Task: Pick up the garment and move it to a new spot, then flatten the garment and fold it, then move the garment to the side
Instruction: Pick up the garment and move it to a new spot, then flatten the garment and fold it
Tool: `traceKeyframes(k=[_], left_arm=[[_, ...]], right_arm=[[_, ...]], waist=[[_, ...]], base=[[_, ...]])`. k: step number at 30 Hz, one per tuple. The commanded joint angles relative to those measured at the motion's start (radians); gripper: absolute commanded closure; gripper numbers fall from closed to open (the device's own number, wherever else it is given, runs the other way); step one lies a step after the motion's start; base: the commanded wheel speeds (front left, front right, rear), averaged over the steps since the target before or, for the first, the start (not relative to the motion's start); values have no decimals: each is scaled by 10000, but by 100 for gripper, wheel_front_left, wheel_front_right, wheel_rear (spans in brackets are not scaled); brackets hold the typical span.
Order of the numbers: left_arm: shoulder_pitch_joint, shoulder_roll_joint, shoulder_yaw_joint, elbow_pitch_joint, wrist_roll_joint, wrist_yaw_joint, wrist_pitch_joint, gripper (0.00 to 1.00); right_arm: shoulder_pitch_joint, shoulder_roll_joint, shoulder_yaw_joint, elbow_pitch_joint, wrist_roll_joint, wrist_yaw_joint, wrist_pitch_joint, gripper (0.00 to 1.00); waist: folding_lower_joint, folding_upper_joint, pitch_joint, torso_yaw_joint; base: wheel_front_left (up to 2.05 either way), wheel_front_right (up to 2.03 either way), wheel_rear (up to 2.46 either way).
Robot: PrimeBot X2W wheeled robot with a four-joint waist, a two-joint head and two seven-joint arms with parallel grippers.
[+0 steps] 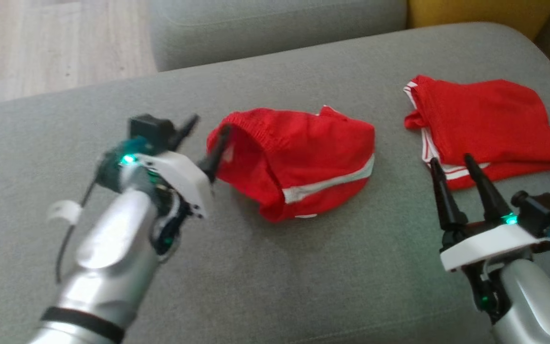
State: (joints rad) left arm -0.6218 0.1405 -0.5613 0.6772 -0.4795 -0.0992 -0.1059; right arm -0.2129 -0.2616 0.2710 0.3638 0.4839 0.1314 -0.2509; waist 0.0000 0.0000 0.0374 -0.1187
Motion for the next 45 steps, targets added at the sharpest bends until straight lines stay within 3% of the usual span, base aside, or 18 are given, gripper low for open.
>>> traceKeyframes(k=[1, 5, 9, 16, 20, 36, 40, 45], left_arm=[[-323, 447, 446, -446, 71, 104, -89, 0], [408, 1075, 821, -1746, -67, 552, -71, 0], [1633, 1532, 1364, -3351, -198, 1422, -352, 0], [4190, 1732, 2389, -5485, 48, 3200, -1382, 0], [5273, 1547, 2782, -6245, 473, 3653, -1542, 0], [6080, 690, 3197, -6562, 1223, 3189, -1557, 0], [5921, 602, 2905, -6401, 1121, 2841, -1445, 0], [5095, 387, 2442, -6312, 476, 2191, -151, 0]], right_arm=[[-114, -142, 52, -374, -30, -7, -108, 0], [78, -189, -139, -527, -118, -7, -108, 0], [231, -257, -279, -675, -167, -7, -108, 0], [513, -177, -546, -975, -276, -7, -106, 0], [712, -119, -717, -1169, -409, -7, -107, 0], [831, -104, -867, -1258, -623, -7, -108, 0], [769, -124, -858, -1270, -612, -7, -107, 0], [589, -239, -983, -1418, -621, -7, -76, 0]], waist=[[0, 0, -90, 115], [0, 0, -175, 291], [0, 0, -210, 394], [0, 0, -250, 453], [0, 0, -201, 498], [0, 0, -290, 589], [0, 0, -266, 526], [0, 0, -28, 420]], base=[[0, 0, 0], [0, 0, 0], [0, 0, 0], [0, 0, 0], [0, 0, 0], [0, 0, 0], [0, 0, 0], [0, 0, 0]])
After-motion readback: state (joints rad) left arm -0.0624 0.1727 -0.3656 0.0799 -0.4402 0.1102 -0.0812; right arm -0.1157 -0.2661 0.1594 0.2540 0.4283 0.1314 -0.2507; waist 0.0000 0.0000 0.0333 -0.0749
